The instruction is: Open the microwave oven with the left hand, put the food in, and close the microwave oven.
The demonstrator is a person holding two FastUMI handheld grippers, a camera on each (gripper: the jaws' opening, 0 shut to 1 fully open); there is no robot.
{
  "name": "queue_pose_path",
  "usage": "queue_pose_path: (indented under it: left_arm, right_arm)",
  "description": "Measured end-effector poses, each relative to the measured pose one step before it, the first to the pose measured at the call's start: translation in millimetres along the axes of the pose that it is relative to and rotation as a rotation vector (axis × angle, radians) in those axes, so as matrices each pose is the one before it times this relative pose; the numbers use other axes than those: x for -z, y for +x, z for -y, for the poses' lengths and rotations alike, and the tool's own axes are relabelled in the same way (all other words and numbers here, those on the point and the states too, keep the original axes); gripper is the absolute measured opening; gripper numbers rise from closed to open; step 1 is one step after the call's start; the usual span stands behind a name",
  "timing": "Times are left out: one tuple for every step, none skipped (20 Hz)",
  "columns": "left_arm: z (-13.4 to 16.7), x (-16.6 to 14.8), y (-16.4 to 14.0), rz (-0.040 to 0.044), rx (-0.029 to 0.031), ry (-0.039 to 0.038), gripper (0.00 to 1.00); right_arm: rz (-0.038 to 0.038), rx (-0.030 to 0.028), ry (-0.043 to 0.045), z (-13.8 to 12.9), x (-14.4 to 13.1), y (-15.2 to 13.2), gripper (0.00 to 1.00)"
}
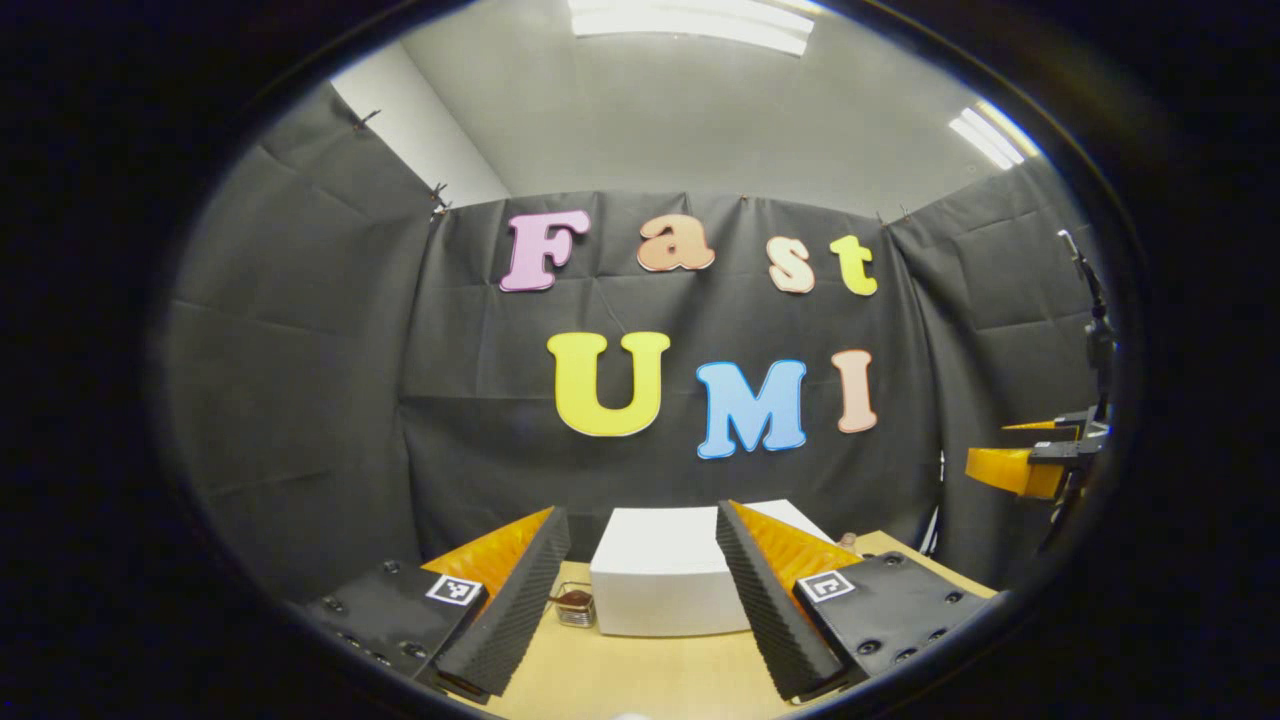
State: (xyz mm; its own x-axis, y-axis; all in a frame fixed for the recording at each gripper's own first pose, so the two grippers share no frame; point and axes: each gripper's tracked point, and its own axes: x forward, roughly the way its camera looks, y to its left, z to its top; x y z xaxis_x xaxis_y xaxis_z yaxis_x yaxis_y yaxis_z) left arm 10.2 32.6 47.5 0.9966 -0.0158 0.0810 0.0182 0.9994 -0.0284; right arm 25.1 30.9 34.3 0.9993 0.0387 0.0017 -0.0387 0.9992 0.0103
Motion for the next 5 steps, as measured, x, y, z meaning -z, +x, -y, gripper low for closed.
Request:
queue_pose_path:
  left_arm:
    - [-1.29, -0.43, 0.32, -0.00087, 0.00049, -0.00014, 0.98]
    - [0.93, 0.29, -0.49, 0.00159, 0.00505, -0.00036, 0.98]
    - [-0.16, -1.06, 0.07, -0.00025, 0.00245, -0.00033, 0.98]
    - [-0.95, 3.17, 0.13, -0.0019, 0.00227, -0.00132, 0.98]
    - [-2.04, -1.54, -0.43, 0.00396, -0.00169, -0.00566, 0.99]
  right_arm:
    - [-0.00001, 0.00245, 0.00199, -0.33, -0.1, -1.75, 0.96]
    - [0.00043, 0.00282, -0.00194, -0.83, -0.86, -0.37, 0.96]
    - [-0.00202, 0.0042, -0.00173, 0.08, 0.48, -0.45, 0.98]
    - [0.00011, 0.00261, -0.00095, -0.45, -0.07, 0.16, 0.96]
    - [-0.0008, -0.00619, 0.002, -1.68, -0.99, -1.86, 0.96]
